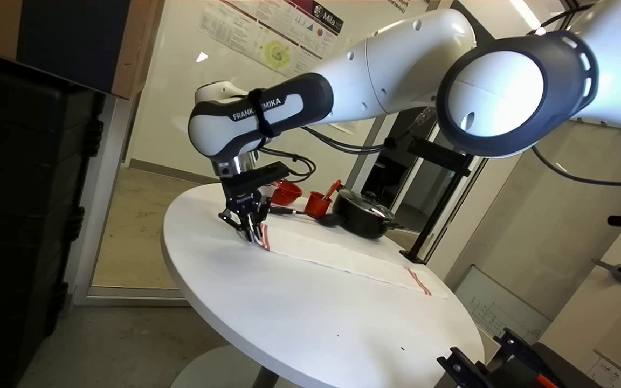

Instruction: Fold the towel

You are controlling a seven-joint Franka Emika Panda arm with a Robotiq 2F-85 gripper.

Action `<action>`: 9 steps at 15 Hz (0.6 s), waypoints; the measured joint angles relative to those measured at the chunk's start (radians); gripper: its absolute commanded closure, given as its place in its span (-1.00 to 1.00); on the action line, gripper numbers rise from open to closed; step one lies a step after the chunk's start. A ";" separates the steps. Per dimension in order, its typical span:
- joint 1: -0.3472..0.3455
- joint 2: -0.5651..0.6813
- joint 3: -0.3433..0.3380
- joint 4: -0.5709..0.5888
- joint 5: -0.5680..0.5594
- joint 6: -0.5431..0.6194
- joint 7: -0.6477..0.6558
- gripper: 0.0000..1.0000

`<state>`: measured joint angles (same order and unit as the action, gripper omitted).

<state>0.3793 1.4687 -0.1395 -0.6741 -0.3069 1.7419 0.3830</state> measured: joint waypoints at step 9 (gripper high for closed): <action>-0.028 -0.056 0.072 0.055 0.052 0.020 -0.081 0.98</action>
<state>0.3511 1.4124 -0.0677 -0.6191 -0.2547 1.7619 0.3019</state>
